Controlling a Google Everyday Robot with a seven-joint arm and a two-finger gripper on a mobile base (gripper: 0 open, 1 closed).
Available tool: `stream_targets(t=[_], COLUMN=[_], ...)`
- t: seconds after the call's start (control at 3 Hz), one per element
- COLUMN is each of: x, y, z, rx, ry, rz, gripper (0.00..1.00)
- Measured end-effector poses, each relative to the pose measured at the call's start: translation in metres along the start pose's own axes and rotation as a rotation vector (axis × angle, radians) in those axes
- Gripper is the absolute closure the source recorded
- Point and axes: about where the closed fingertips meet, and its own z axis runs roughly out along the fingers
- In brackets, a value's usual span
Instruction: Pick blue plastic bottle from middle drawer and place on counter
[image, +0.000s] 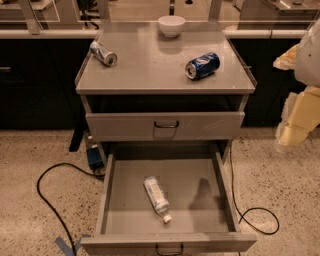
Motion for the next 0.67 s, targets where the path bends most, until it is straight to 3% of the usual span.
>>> stream_targets(t=[0.33, 0.67], x=[0.000, 0.003], y=[0.000, 0.002], z=[0.000, 0.034], rx=[0.000, -0.045], ry=[0.000, -0.009], rz=[0.000, -0.009], gripper=[0.00, 0.00])
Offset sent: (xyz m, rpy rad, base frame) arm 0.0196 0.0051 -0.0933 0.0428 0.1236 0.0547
